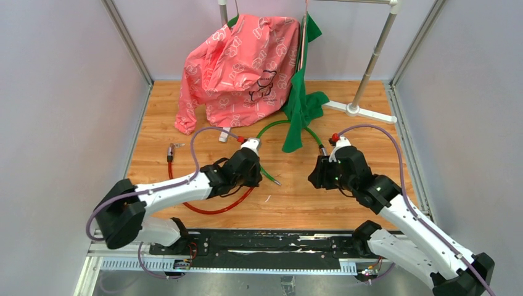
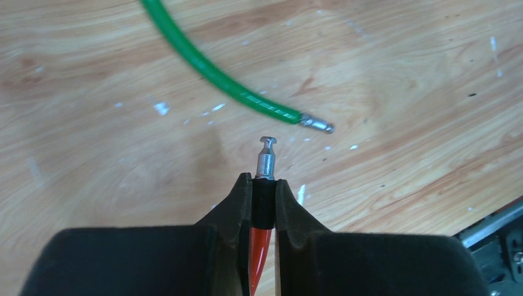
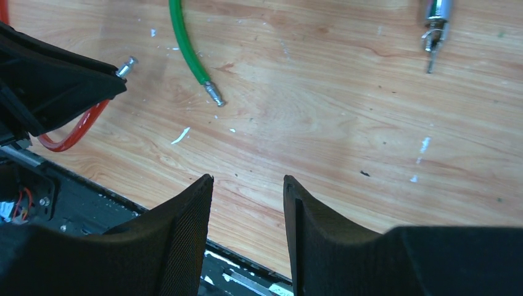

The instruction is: Unlock with the key

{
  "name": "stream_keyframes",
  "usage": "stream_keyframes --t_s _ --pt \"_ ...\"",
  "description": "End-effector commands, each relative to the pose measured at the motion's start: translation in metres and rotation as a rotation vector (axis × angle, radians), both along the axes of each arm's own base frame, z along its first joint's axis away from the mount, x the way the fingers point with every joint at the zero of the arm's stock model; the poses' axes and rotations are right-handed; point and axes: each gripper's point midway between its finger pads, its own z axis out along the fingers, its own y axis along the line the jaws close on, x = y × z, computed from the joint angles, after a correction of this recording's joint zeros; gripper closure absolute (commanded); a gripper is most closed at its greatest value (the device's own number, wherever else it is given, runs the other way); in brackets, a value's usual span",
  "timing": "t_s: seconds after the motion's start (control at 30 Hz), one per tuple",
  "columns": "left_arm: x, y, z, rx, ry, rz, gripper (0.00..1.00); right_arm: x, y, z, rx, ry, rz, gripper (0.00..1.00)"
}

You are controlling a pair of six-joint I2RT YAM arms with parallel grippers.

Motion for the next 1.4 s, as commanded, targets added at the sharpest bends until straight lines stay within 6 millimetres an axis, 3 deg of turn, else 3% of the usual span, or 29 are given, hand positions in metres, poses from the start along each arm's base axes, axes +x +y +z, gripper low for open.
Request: stream_keyframes --t_s 0.0,0.23,0.53,0.77,0.87,0.97,1.07,1.17,1.37 --pt "0.009 -0.049 0.014 -0.113 -0.006 -0.056 1.0 -0.001 -0.028 0.006 -0.081 -0.03 -0.081 0.51" --pt "0.016 -0.107 0.002 -0.136 0.051 -0.108 1.0 -0.004 -0.06 0.019 -0.132 -0.091 -0.198 0.5" --pt "0.03 -0.159 -0.005 -0.18 0.104 -0.104 1.0 -0.01 -0.084 0.034 -0.143 -0.166 -0.275 0.48" --pt "0.019 -0.199 -0.008 -0.223 0.146 -0.159 1.0 -0.006 -0.098 0.045 -0.155 -0.222 -0.344 0.48" --pt "0.014 -0.218 0.0 -0.256 0.124 -0.203 0.99 -0.006 -0.102 0.049 -0.165 -0.235 -0.356 0.48" --pt "0.013 -0.226 0.008 -0.271 0.098 -0.236 0.92 -0.007 -0.103 0.052 -0.147 -0.244 -0.366 0.48" --pt "0.015 -0.223 0.02 -0.274 0.056 -0.252 0.78 -0.008 -0.104 0.053 -0.138 -0.246 -0.371 0.48" --pt "0.017 -0.215 0.039 -0.271 -0.005 -0.259 0.6 -0.007 -0.102 0.056 -0.133 -0.246 -0.37 0.46" --pt "0.019 -0.188 0.073 -0.253 -0.12 -0.26 0.36 -0.006 -0.102 0.069 -0.124 -0.265 -0.369 0.37"
